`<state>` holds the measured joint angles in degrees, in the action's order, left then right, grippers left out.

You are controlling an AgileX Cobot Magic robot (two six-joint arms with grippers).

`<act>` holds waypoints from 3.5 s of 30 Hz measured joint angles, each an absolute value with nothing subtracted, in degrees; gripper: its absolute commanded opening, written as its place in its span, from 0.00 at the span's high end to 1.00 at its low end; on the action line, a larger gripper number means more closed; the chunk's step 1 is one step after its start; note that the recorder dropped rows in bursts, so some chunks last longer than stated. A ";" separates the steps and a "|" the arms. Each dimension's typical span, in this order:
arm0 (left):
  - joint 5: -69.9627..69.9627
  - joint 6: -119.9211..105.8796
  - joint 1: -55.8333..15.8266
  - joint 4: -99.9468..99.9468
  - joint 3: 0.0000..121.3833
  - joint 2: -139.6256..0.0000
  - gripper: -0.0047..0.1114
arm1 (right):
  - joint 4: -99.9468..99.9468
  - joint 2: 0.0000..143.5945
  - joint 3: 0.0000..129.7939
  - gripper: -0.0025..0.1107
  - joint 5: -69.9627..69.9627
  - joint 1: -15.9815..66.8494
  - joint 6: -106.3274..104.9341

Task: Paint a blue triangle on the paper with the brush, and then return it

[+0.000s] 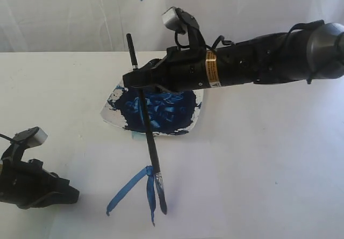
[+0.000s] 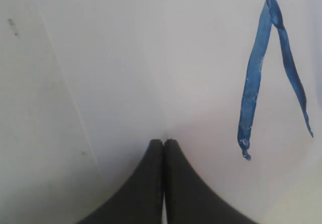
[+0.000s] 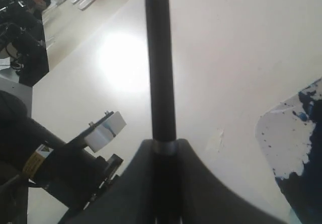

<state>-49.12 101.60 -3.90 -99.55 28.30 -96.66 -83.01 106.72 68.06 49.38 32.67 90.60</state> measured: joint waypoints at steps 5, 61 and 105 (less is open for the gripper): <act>-49.12 101.60 -3.90 -99.55 28.30 -96.66 0.96 | -75.26 107.12 68.06 0.98 48.91 35.16 84.27; -48.90 101.60 -3.90 -99.55 28.30 -96.53 0.96 | -60.74 114.63 69.74 0.98 50.14 40.92 74.44; -48.90 101.60 -3.90 -99.55 28.30 -96.53 0.96 | -64.34 111.03 63.69 0.98 50.14 36.65 76.73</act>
<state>-48.90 101.60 -3.90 -99.55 28.30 -96.53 -64.34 111.03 63.69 50.14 36.65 76.73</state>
